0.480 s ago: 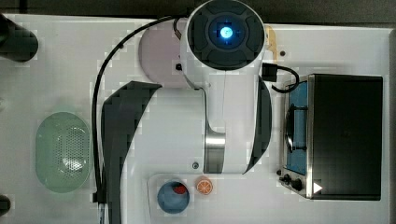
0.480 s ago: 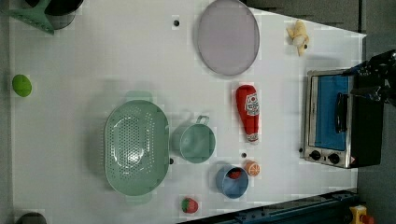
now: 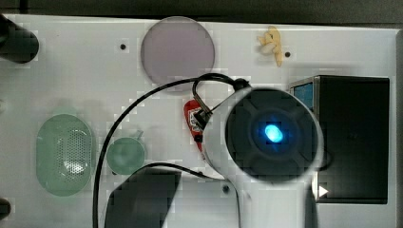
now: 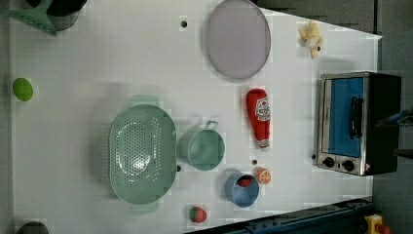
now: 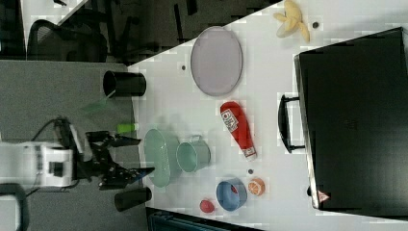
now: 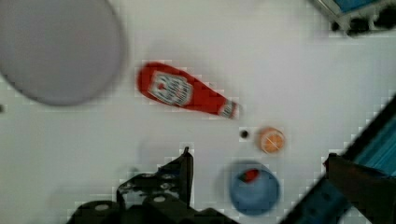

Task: Pick Ketchup from the table and place it in strainer.

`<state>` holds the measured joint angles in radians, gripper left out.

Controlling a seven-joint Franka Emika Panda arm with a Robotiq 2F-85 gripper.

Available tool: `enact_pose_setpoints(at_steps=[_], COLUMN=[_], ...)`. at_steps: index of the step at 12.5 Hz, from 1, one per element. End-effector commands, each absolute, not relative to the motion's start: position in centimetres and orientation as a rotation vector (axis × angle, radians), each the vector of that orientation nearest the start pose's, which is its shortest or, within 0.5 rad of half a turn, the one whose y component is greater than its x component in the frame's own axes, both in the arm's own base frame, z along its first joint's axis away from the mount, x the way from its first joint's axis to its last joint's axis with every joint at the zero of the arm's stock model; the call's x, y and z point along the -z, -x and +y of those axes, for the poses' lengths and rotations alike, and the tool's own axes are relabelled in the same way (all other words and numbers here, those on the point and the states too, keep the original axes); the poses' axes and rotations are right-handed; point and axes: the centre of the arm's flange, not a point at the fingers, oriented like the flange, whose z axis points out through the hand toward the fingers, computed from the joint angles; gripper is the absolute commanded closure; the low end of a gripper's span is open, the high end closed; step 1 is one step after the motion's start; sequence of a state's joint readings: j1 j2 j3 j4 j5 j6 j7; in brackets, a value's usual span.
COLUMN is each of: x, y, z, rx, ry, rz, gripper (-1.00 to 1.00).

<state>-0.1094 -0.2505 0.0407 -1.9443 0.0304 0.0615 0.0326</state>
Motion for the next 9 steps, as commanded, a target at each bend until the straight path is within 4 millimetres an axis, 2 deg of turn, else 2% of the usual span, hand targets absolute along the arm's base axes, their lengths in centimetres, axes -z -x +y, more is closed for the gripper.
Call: enact_pose_setpoints(at_steps=[1,4,9], x=[-54.7,-51.0,-43.6], y=[-48.9,-49.9,-50.5], z=[-2.7,-1.2,0.2], rx=[-0.149,-0.149,-0.125], ry=[2.928,3.027,3.126], rz=[1.16,0.862,0.129], gripper=[-1.0,-1.0,-1.0])
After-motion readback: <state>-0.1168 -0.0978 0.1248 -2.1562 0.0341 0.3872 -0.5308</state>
